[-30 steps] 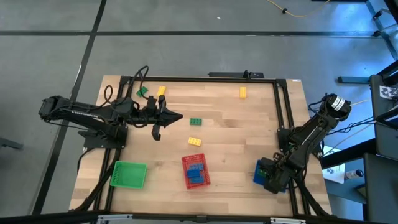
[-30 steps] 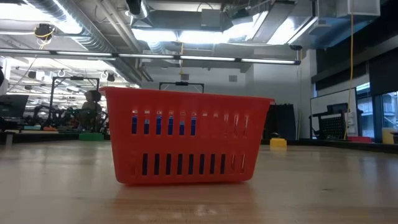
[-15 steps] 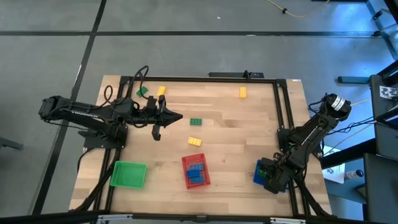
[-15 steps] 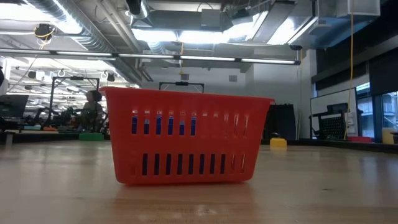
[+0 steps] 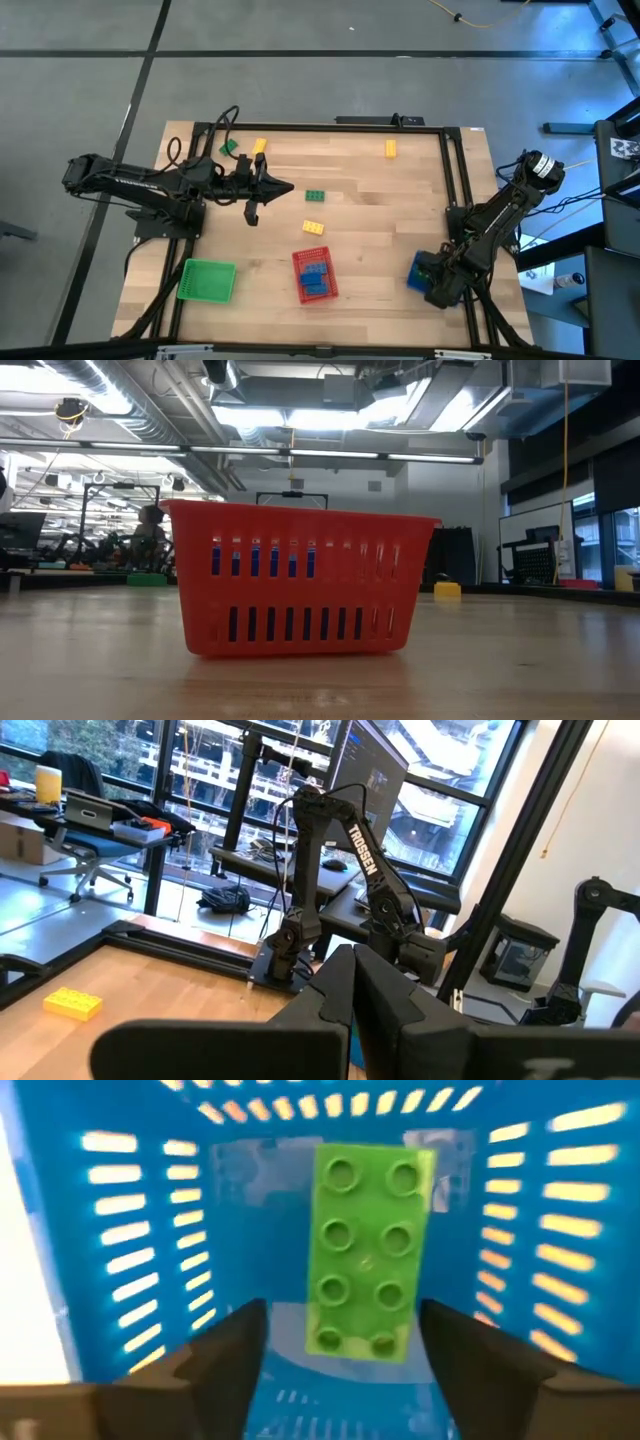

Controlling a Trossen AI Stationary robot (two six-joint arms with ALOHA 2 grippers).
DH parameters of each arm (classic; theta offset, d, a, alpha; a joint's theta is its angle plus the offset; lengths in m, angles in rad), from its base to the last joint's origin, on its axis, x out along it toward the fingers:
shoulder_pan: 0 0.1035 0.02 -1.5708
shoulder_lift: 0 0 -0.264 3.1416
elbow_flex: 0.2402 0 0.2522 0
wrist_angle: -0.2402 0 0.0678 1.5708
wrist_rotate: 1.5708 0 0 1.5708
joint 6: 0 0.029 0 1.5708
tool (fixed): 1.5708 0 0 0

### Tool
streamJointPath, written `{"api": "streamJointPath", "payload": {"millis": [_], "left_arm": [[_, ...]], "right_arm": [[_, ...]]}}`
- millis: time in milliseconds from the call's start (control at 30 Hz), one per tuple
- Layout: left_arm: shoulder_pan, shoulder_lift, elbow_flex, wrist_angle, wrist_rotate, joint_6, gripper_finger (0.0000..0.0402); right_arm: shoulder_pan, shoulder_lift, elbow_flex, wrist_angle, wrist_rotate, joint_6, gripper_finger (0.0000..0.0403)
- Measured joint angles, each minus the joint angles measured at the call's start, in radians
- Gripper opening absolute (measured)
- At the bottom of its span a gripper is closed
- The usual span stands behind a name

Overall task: Sort & place blocks by color
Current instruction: Put the top green game piece into the blue bin

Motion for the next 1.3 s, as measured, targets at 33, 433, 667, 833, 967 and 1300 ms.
{"api": "streamJointPath", "payload": {"millis": [33, 433, 667, 833, 967, 1300], "left_arm": [[0.0, 0.0, 0.0, 0.0, 0.0, 0.0, 0.0], [0.0, 0.0, 0.0, 0.0, 0.0, 0.0, 0.0], [0.0, 0.0, 0.0, 0.0, 0.0, 0.0, 0.0], [0.0, 0.0, 0.0, 0.0, 0.0, -0.001, 0.0], [0.0, 0.0, 0.0, 0.0, 0.0, -0.001, 0.0], [0.003, -0.038, 0.0, -0.004, 0.03, -0.001, 0.0]], "right_arm": [[0.0, 0.0, 0.0, -0.003, -0.016, 0.0, 0.0298], [0.0, -0.001, 0.048, -0.001, -0.062, -0.078, 0.0353], [0.0, -0.081, 0.124, -0.159, 0.028, -0.066, 0.0353], [0.0, -0.189, 0.226, -0.336, 0.242, 0.01, 0.0353], [-0.01, -0.285, 0.277, -0.359, 0.507, 0.062, 0.0353], [-0.161, -0.454, 0.296, -0.239, 0.761, -0.097, 0.0352]]}}
